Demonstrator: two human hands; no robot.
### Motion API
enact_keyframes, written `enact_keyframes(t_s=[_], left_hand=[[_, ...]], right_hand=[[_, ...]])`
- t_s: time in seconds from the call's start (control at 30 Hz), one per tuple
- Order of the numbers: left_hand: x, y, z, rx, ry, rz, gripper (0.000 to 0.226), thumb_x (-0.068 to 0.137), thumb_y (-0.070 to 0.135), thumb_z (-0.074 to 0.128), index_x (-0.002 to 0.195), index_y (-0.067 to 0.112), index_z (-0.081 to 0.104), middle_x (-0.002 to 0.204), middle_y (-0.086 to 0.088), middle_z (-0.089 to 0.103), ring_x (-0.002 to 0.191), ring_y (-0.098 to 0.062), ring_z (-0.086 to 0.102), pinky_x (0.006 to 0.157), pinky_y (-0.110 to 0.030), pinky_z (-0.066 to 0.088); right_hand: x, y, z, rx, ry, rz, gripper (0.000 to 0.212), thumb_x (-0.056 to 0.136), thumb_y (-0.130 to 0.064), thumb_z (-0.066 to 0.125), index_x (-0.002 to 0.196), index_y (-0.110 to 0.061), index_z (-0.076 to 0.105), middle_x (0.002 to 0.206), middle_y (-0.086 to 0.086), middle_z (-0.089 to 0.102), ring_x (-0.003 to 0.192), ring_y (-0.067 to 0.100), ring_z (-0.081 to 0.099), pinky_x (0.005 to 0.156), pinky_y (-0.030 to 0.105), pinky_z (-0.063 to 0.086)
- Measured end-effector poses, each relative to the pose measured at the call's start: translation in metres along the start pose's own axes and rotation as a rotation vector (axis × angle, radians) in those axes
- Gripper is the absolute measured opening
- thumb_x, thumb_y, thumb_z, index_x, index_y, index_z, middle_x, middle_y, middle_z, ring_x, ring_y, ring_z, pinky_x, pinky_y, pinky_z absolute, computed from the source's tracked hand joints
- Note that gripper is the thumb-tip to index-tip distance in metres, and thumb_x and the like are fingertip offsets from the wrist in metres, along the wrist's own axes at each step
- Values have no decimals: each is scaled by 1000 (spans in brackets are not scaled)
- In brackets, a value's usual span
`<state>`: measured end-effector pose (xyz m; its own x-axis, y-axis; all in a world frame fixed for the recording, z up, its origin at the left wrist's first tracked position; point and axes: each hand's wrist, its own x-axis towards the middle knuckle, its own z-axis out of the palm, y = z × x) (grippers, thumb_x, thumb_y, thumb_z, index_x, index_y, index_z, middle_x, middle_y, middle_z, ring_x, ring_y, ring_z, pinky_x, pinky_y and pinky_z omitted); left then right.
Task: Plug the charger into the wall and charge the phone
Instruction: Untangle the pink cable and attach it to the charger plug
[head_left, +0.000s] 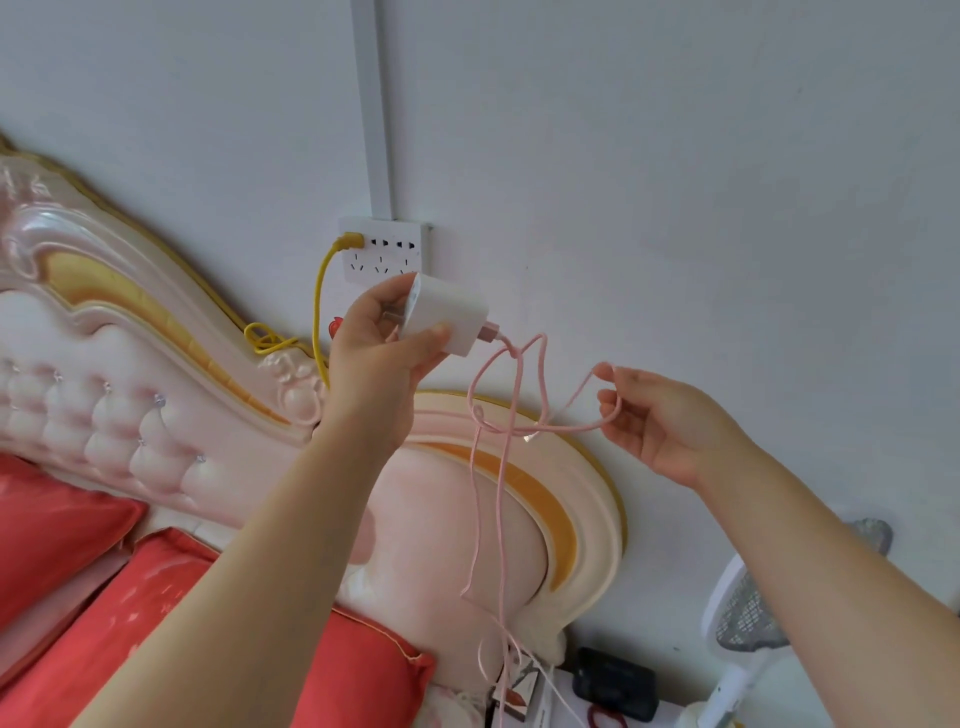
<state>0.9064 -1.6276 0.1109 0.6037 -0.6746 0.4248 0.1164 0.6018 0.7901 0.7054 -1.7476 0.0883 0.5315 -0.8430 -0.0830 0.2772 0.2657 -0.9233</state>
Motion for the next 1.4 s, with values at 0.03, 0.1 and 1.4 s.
enact_keyframes(t_s=[0.03,0.1,1.4], left_hand=[[1,-1,0,12,17,-1,42,74,-16,59,102,15,58,98,-4,55,90,-17,62,69,-28,58],[2,-3,-1,31,58,-6,44,74,-16,60,109,10,56,103,-7,54,97,-24,60,72,-32,59],[-2,-4,-5,279,-62,41,49,66,-14,65,94,26,59,95,-6,59,91,-25,56,82,-43,52]], right_hand=[[-2,-3,2,-47,-12,-36,17,93,-15,51,87,-14,67,68,2,62,47,7,62,48,20,54],[-6,-10,6,-142,-26,-134,20,93,-14,51,86,-19,69,74,2,61,51,9,62,51,22,55],[-6,-13,36,-101,-254,-162,19,90,-24,53,104,-17,64,75,-2,70,79,19,64,65,31,55]])
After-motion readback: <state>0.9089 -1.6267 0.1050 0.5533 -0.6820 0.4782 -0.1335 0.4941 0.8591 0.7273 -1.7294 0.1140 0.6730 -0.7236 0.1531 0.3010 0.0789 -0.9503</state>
